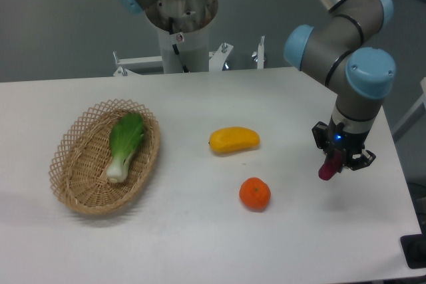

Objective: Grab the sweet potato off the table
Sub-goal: 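Lift the sweet potato and carry it away from the mango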

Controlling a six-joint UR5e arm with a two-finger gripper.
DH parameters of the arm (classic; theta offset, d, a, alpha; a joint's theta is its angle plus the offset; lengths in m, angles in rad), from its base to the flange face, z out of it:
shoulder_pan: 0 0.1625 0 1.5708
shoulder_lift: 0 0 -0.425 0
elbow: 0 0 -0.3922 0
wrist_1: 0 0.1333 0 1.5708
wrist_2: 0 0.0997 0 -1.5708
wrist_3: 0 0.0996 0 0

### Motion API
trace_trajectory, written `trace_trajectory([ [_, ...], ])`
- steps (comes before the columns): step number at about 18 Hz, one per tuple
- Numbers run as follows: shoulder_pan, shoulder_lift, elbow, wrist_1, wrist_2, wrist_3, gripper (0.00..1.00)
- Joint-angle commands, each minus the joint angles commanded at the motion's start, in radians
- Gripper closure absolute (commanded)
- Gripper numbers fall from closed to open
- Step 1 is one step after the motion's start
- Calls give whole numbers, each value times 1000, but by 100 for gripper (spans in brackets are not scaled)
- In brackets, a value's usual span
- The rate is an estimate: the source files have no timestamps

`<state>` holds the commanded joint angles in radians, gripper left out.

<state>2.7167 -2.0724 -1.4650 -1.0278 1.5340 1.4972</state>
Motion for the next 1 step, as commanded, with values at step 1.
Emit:
trace_trajectory([
  [1, 0, 0, 0, 0, 0, 0, 99],
])
